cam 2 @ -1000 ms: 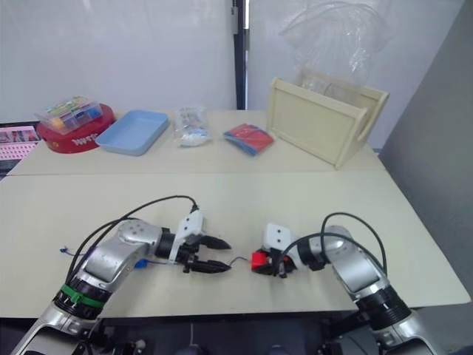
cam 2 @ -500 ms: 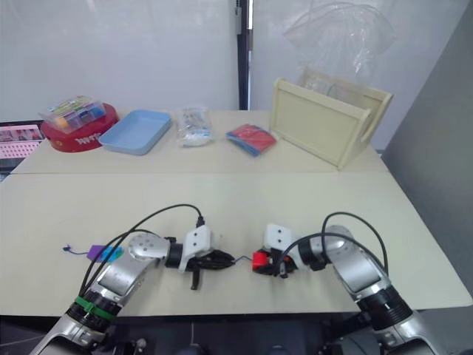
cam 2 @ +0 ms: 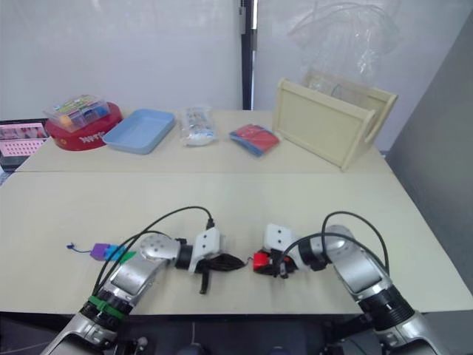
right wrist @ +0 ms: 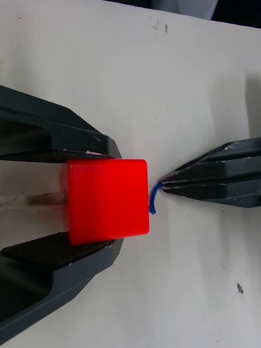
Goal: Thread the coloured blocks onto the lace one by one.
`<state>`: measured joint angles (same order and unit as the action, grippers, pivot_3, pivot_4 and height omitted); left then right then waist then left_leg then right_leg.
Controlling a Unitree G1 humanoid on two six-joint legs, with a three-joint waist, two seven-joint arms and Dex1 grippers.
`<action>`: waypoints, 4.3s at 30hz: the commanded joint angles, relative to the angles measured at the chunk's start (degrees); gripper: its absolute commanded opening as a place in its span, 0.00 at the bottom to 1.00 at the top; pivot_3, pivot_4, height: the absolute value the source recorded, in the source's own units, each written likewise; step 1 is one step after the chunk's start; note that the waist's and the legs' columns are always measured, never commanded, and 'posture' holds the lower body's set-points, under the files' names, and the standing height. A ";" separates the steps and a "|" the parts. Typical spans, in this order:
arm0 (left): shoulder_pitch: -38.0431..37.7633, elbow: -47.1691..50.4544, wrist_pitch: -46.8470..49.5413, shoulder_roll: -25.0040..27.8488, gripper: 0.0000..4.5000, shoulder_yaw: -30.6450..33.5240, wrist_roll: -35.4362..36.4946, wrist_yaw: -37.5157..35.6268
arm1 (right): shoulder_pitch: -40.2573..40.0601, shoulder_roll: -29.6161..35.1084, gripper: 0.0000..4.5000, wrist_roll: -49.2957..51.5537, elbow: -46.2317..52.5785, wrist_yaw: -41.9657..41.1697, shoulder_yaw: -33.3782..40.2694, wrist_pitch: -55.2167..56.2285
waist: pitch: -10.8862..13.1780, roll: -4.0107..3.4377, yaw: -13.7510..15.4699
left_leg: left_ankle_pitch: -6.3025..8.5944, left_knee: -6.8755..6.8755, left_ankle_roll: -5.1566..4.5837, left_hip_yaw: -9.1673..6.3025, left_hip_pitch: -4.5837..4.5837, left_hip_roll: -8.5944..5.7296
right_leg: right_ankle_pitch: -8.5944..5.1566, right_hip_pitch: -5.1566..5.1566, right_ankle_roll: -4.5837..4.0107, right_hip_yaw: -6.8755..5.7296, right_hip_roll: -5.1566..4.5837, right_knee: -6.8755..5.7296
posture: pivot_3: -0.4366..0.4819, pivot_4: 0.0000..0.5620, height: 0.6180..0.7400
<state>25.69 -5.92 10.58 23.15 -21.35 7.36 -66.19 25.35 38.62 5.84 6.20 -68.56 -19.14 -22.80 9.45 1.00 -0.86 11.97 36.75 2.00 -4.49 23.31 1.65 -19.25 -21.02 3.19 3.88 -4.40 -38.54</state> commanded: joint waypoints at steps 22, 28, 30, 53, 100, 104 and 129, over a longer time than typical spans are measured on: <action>4.66 5.41 10.86 4.06 0.63 3.15 4.72 -3.02 | -4.89 0.27 0.95 2.93 8.77 4.82 3.50 -7.89 | 0.00 0.01 -0.37 | 0.01 0.00 -0.02 -0.02 0.02 0.04 | 0.00 -0.02 0.00 0.00 0.05 -0.03 | 0.48 0.27 1.00; 6.17 8.35 14.07 1.58 0.84 1.16 6.04 -2.81 | -11.91 2.44 1.00 6.12 17.80 10.51 11.45 -11.99 | 0.01 0.01 0.10 | 0.01 0.01 -0.02 -0.02 0.09 -0.02 | 0.00 -0.02 0.00 0.00 -0.01 0.02 | 0.48 0.27 1.00; 6.60 7.76 14.26 0.40 0.84 -0.54 5.13 -2.88 | -15.26 3.07 1.00 6.93 20.57 12.38 14.45 -12.88 | 0.01 0.02 0.12 | 0.01 0.01 -0.02 -0.02 0.11 -0.01 | 0.00 -0.03 0.00 0.00 0.00 0.04 | 0.48 0.27 1.00; 9.21 -3.38 5.07 -4.46 0.27 -5.13 -1.05 -1.91 | -23.87 1.71 1.00 7.01 23.66 22.01 15.00 -10.40 | 0.02 0.03 -0.12 | 0.07 0.01 -0.12 -0.01 0.09 -0.02 | 0.00 -0.04 0.00 0.01 0.02 0.05 | 0.48 0.27 1.00; -6.28 -1.11 -0.41 29.72 0.27 7.70 1.93 -12.91 | -17.04 7.28 0.00 8.19 14.61 11.00 12.41 -0.91 | -0.01 -0.03 -2.08 | 0.16 -0.17 -0.28 0.02 -0.25 0.28 | -0.03 -0.02 -0.04 0.04 0.28 -0.09 | 0.48 0.27 1.00; -5.00 1.46 2.53 27.12 0.51 8.98 3.45 -11.59 | -17.23 6.44 0.00 7.88 15.23 11.73 11.59 -1.36 | -0.01 -0.04 -1.41 | 0.16 -0.15 -0.28 0.05 -0.21 0.21 | -0.02 -0.02 -0.04 0.04 0.20 -0.11 | 0.48 0.27 1.00; 28.43 19.35 31.19 41.65 0.99 -19.20 -0.54 -26.31 | -14.68 -2.13 0.00 4.88 18.76 22.74 5.67 -10.09 | 0.09 0.10 -1.58 | 0.16 -0.06 -0.27 -0.02 0.10 0.24 | -0.03 -0.18 -0.03 0.06 0.33 -0.10 | 0.48 0.27 1.00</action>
<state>53.48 12.14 40.12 63.87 -38.57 8.56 -92.07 10.58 36.64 10.83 23.03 -46.67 -13.27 -32.41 9.54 1.10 -2.43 12.13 36.69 1.73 -4.51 23.42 1.89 -19.28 -21.20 3.16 3.94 -4.06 -38.62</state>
